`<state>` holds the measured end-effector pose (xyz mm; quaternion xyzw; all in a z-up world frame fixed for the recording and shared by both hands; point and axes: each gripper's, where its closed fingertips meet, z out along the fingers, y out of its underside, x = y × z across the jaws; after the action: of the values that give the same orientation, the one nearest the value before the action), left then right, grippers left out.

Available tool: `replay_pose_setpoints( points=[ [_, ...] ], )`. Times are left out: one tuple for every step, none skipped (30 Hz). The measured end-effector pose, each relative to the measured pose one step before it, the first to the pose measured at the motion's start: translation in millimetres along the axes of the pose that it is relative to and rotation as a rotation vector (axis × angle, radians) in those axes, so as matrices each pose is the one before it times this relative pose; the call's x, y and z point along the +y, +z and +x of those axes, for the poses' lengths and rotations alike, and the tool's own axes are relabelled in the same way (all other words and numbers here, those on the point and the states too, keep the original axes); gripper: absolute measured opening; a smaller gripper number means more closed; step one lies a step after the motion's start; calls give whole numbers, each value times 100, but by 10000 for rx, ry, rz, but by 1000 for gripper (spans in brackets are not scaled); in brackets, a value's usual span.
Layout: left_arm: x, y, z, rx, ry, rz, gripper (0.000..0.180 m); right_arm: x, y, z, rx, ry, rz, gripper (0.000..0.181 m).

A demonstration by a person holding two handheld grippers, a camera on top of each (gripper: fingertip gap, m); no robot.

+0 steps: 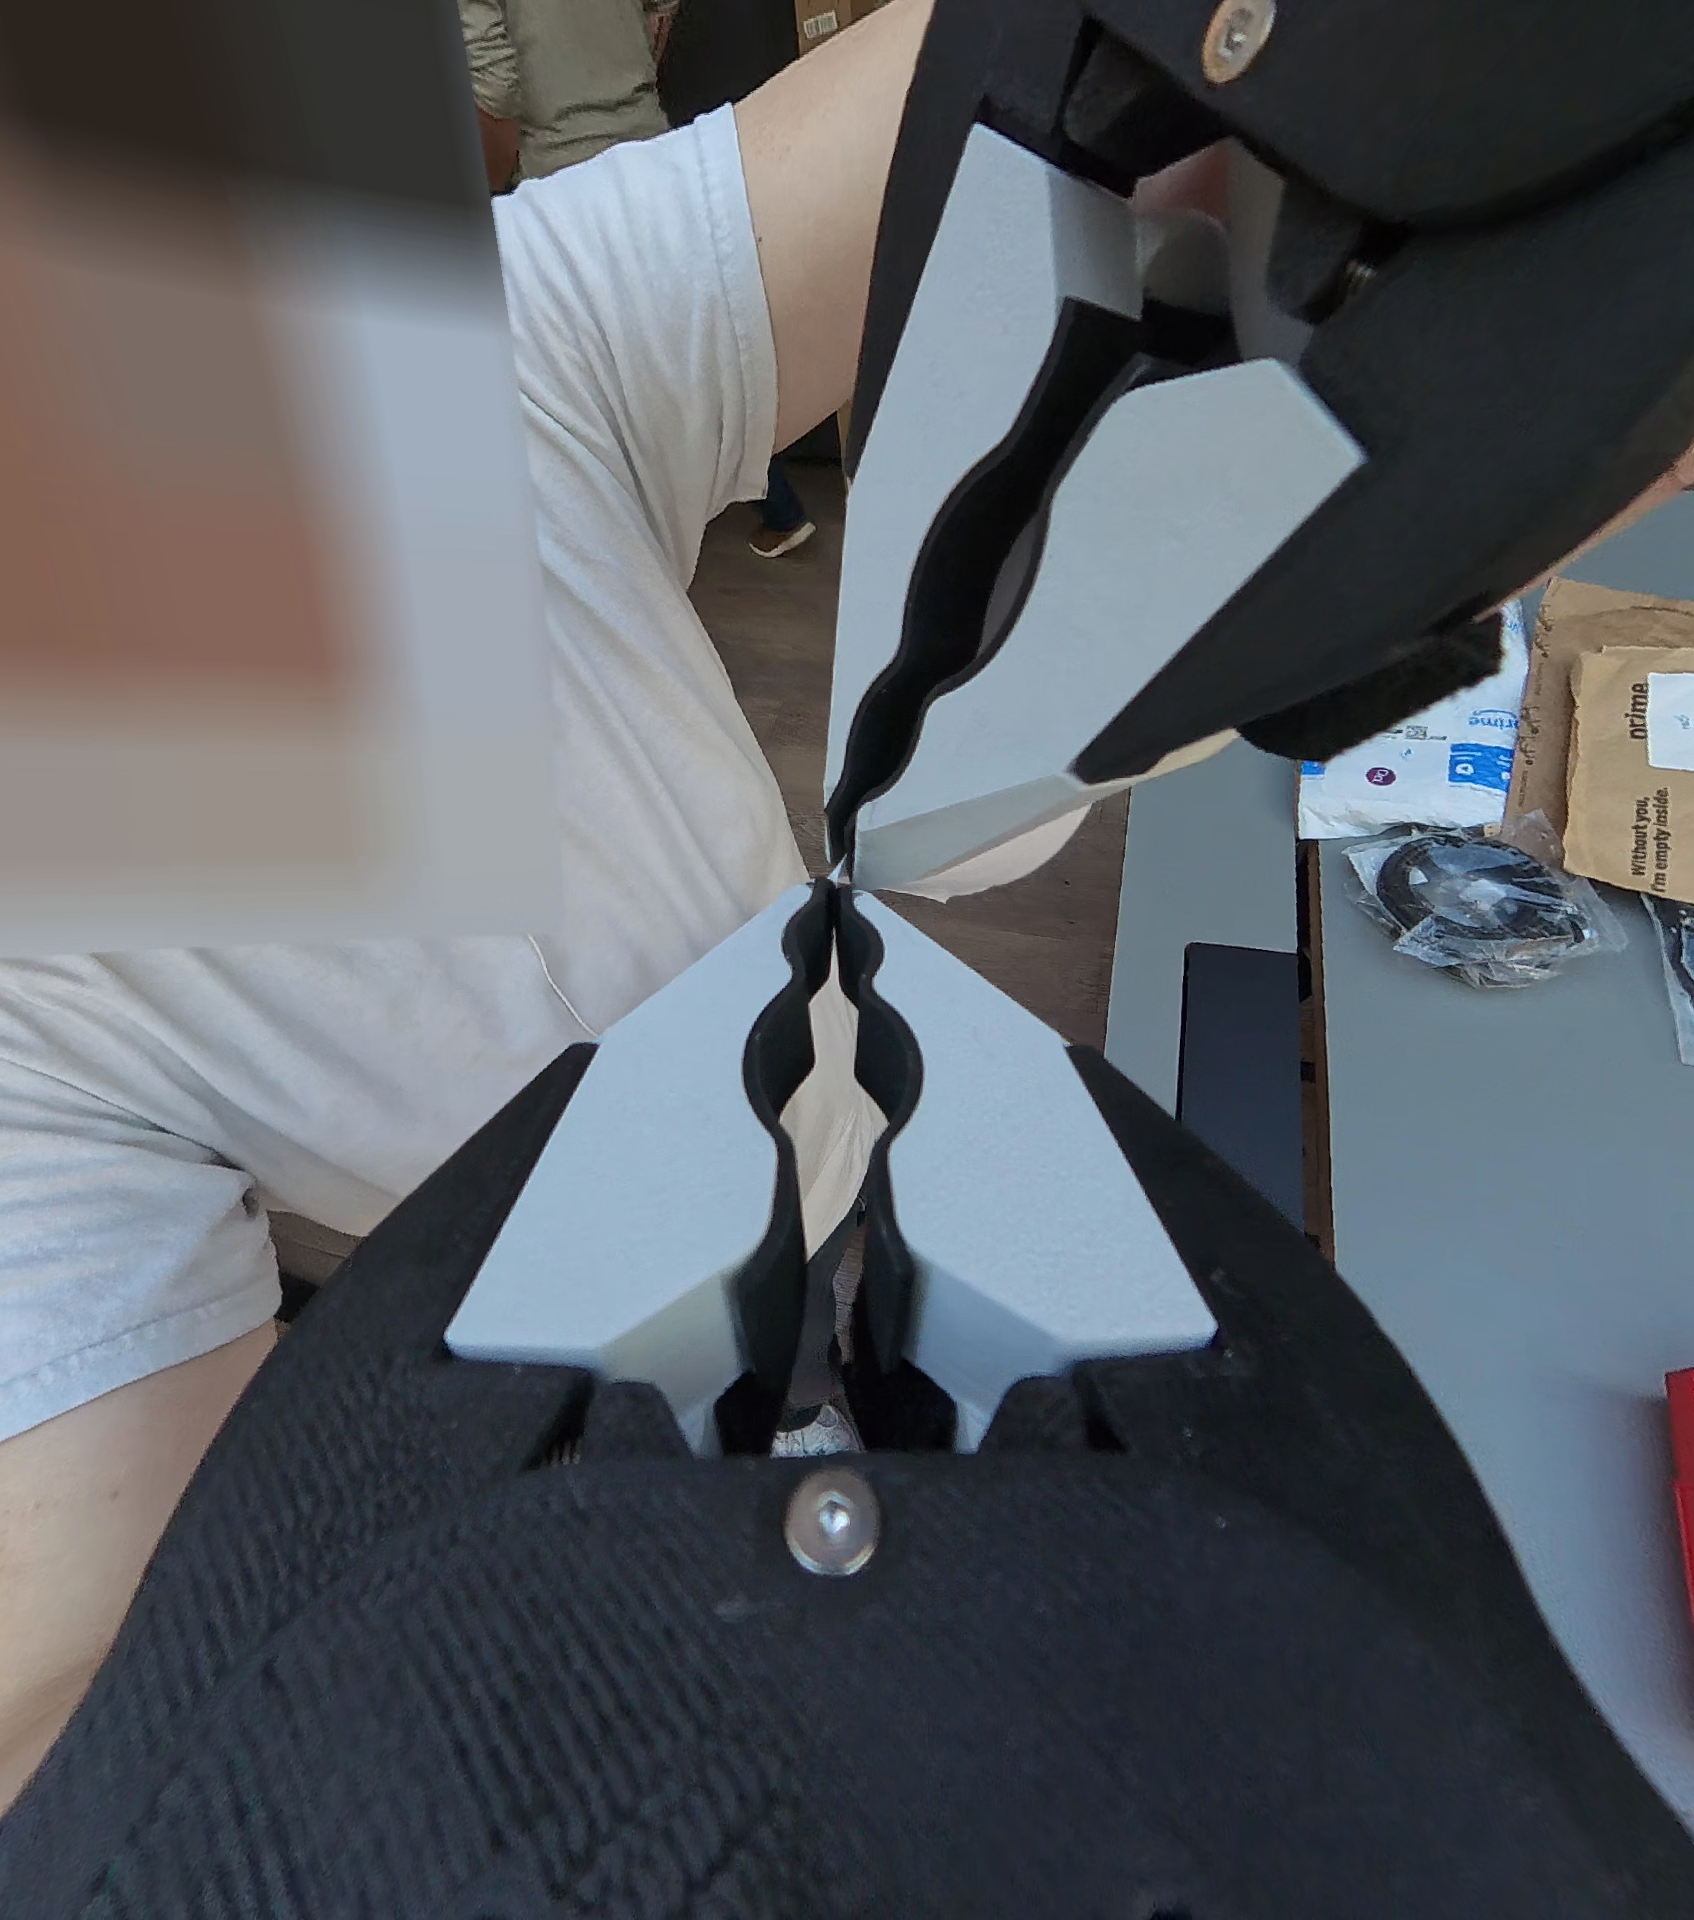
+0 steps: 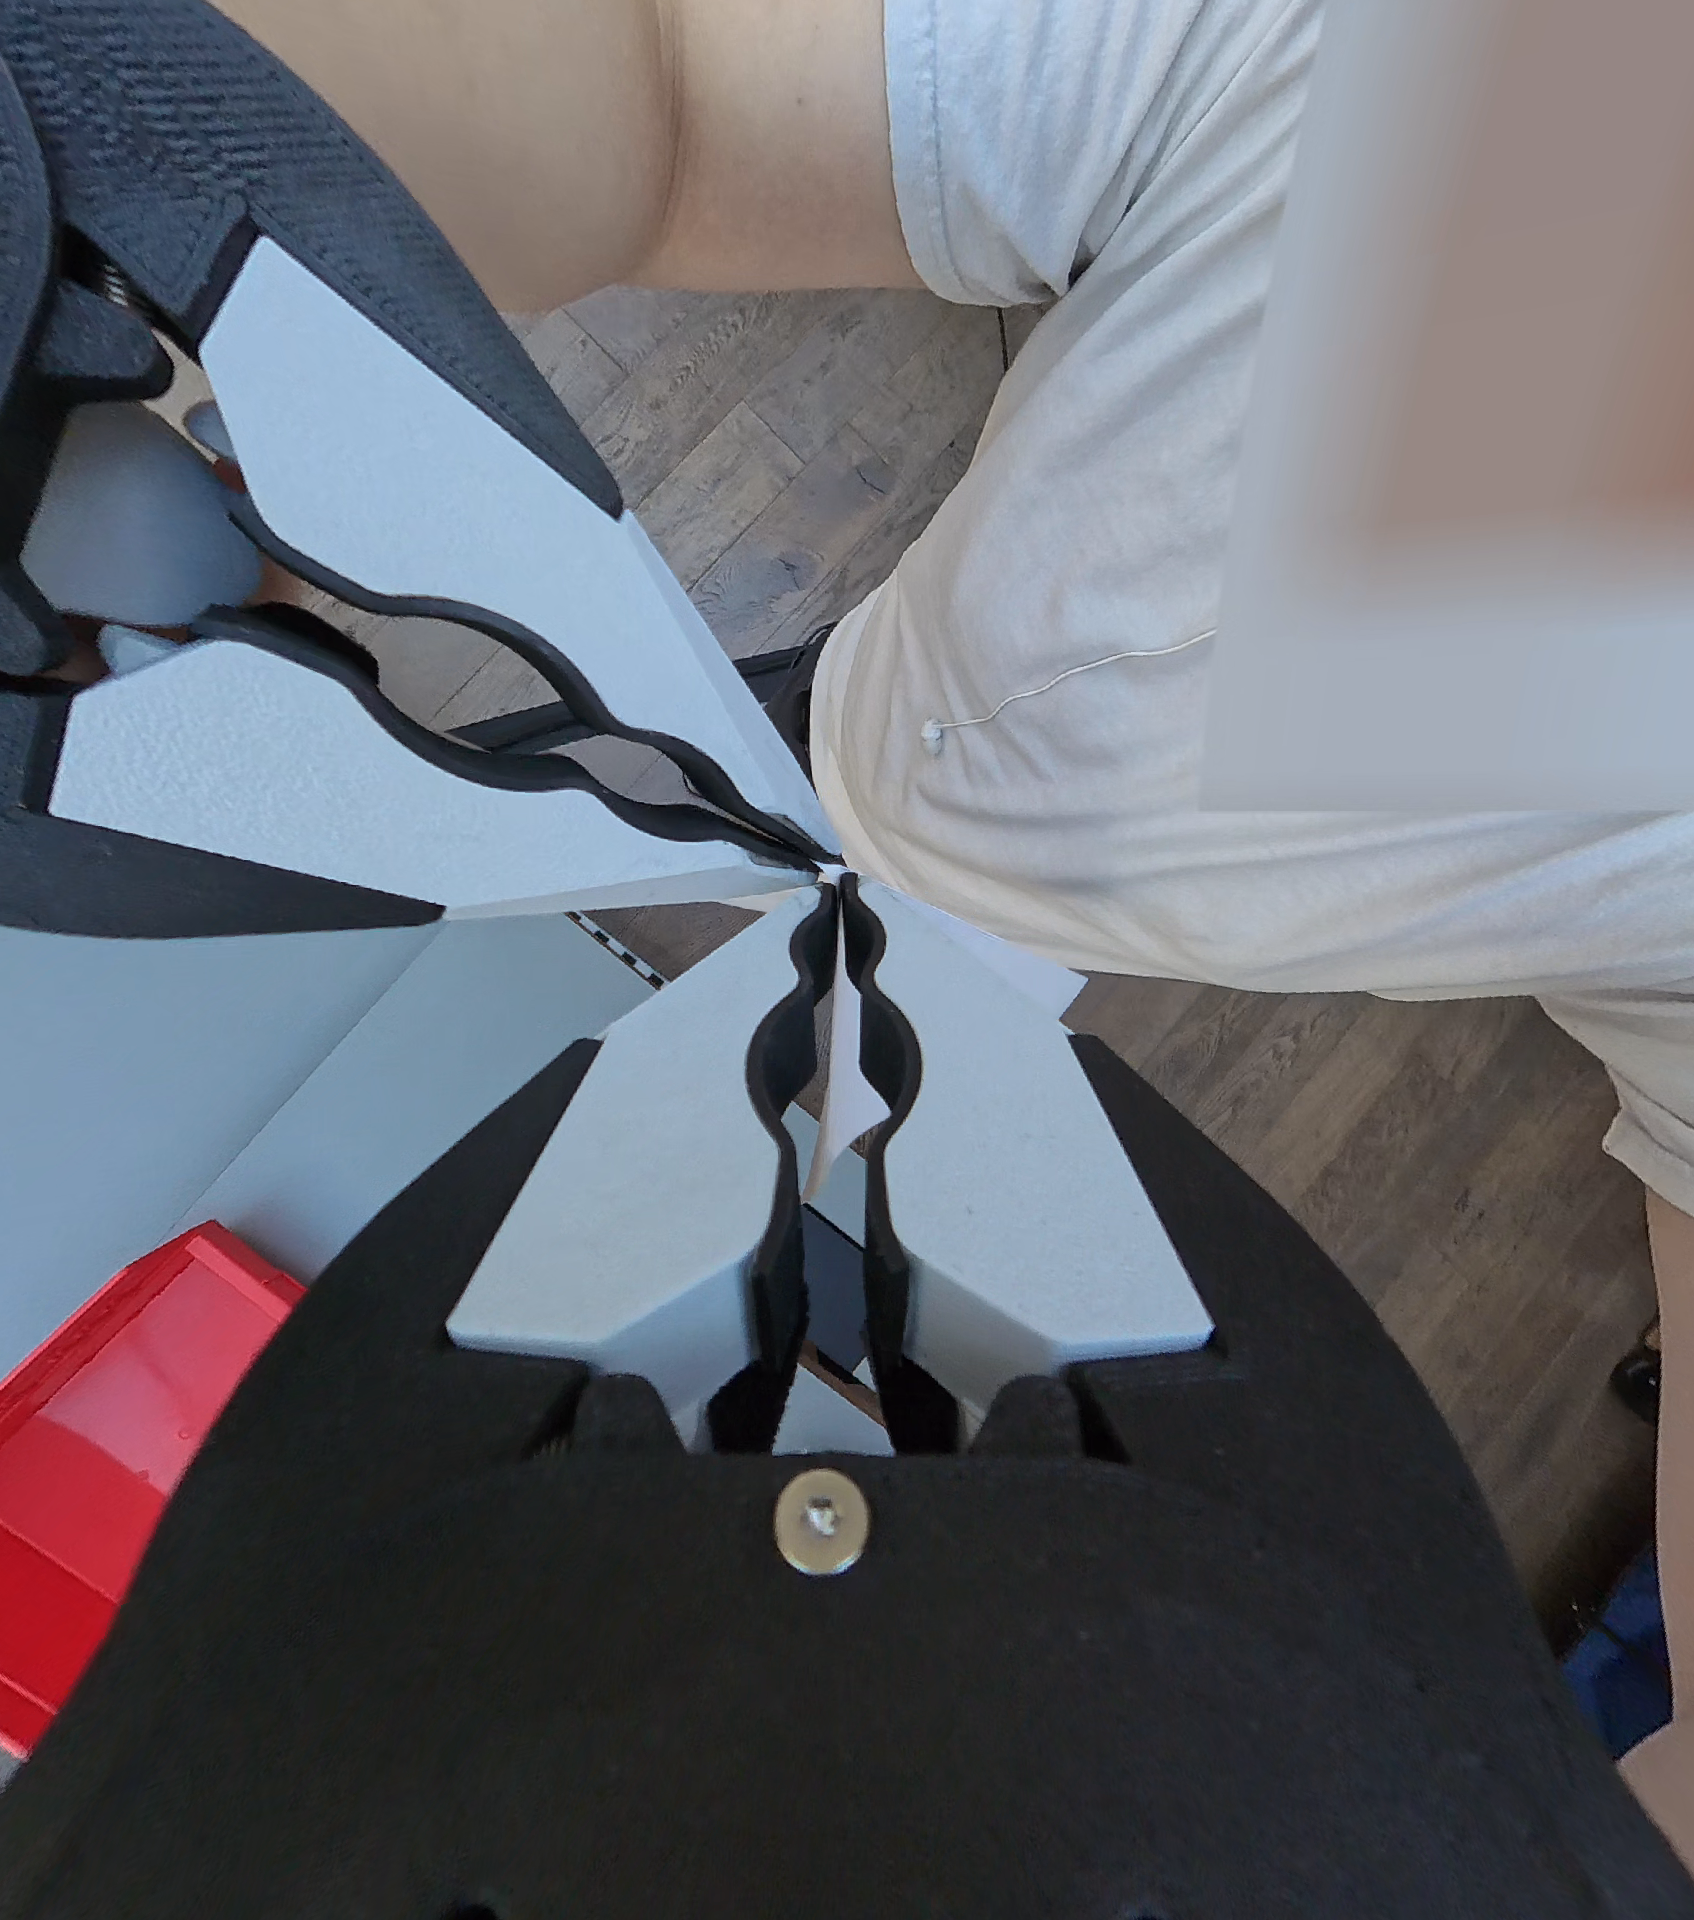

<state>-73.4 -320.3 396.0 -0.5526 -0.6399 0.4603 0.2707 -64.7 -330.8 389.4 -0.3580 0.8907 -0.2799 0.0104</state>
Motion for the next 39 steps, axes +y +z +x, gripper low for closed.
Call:
replay_pose_setpoints(
  points=[
    [39, 92, 69, 57, 90, -14, 0, 118, 28, 35, -32, -15, 0, 0],
    [17, 107, 25, 40, 17, -8, 0, 87, 38, 33, -8, -16, -1, 0],
    [-2, 90, -38, -11, 90, -26, 0, 36, 54, 72, 38, -63, 16, 0],
    [19, 85, 22, 20, 68, -45, 0, 76, 50, 59, 49, -79, -28, 0],
    [-30, 86, -5, 11, 51, -15, 0, 53, 21, 72, 52, -63, -35, 0],
    [-62, 75, -24, -2, 56, -2, 0, 21, 6, 74, 50, -53, -27, 0],
    [-70, 79, -30, 11, 59, 8, 0, 11, -10, 118, 70, -59, -22, 0],
    [-39, 63, 7, 50, 66, -1, 0, 28, -9, 78, 42, -72, -35, 0],
    [2, 24, 66, 88, 49, -19, 0, 43, 1, 22, 12, -78, -40, 0],
    [-19, 6, 16, 64, 57, 22, 0, 5, -2, 26, 9, -69, 11, 0],
    [34, -28, 125, 108, 103, 15, 0, 39, -6, -50, -27, -78, 9, 0],
    [59, -26, 154, 129, 52, 9, 0, 80, -2, -134, -77, -45, -12, 0],
    [46, -22, 72, 97, 1, 46, 0, 40, 25, -90, -70, 7, 35, 0],
    [34, 7, 49, 87, 7, 55, 0, 33, 24, -44, -72, 42, 38, 0],
    [88, 30, 149, 187, -64, 43, 0, 129, 51, -99, -135, 36, -25, 0],
    [93, 36, 176, 225, -98, 51, 0, 157, 50, -142, -179, 36, -46, 0],
    [28, 28, -20, 91, -83, 102, 0, 26, 51, -3, -120, 89, 50, 0],
    [-29, 29, -57, 59, -58, 127, 0, -20, 13, 45, -89, 86, 77, 0],
    [-4, 10, 21, 111, -67, 98, 0, 24, 1, -15, -115, 35, 31, 0],
    [-3, 12, 25, 119, -113, 99, 0, 25, -3, -19, -113, 36, 34, 0],
    [-22, -4, -17, 86, -96, 96, 0, -12, -10, 12, -93, 34, 61, 0],
    [-14, -4, 21, 96, -57, 91, 0, 1, -10, -13, -107, 30, 59, 0],
    [-11, 13, 99, 148, -61, 87, 0, 56, -30, -60, -135, 30, 27, 0],
    [-27, -2, 48, 130, -69, 98, 0, 38, -38, -44, -126, 33, 57, 0],
    [-66, -5, 23, 110, -60, 111, 0, 2, -57, -14, -102, 32, 76, 0],
    [-80, -5, -49, 48, -10, 119, 0, -68, -58, 47, -58, 15, 105, 0],
    [-70, 7, -12, 56, -16, 84, 0, -31, -42, 31, -64, 23, 71, 0],
    [-35, 23, -7, 69, -52, 68, 0, 3, -32, 18, -74, 41, 29, 0],
    [-15, 31, -20, 34, -16, 54, 0, -6, -13, 48, -61, 32, 18, 0],
    [8, 48, 30, 48, -15, 36, 0, 43, 8, 7, -70, 29, -19, 0],
    [7, 25, 73, 78, -30, 53, 0, 62, -18, -35, -95, 31, -25, 0],
    [-25, -2, 33, 34, 22, 68, 0, 19, -26, -21, -93, 35, 33, 0],
    [-42, 14, 74, 60, 2, 87, 0, 32, -59, -32, -85, 27, 23, 0],
    [-45, -10, 56, 40, 14, 86, 0, 15, -53, -37, -67, -3, 38, 0],
    [-44, -12, 114, 73, 12, 76, 0, 42, -79, -81, -76, 2, 14, 0],
    [-74, -21, 85, 60, -1, 95, 0, 1, -93, -70, -65, 16, 35, 0],
    [-57, -46, 50, 24, 49, 67, 0, -24, -70, -61, -64, 25, 57, 0],
    [-55, -64, 131, 72, 30, 70, 0, -1, -79, -120, -118, 53, 20, 0],
    [-62, -63, -31, -44, 87, 81, 0, -69, -64, -21, -84, 97, 81, 0]
  ],
)
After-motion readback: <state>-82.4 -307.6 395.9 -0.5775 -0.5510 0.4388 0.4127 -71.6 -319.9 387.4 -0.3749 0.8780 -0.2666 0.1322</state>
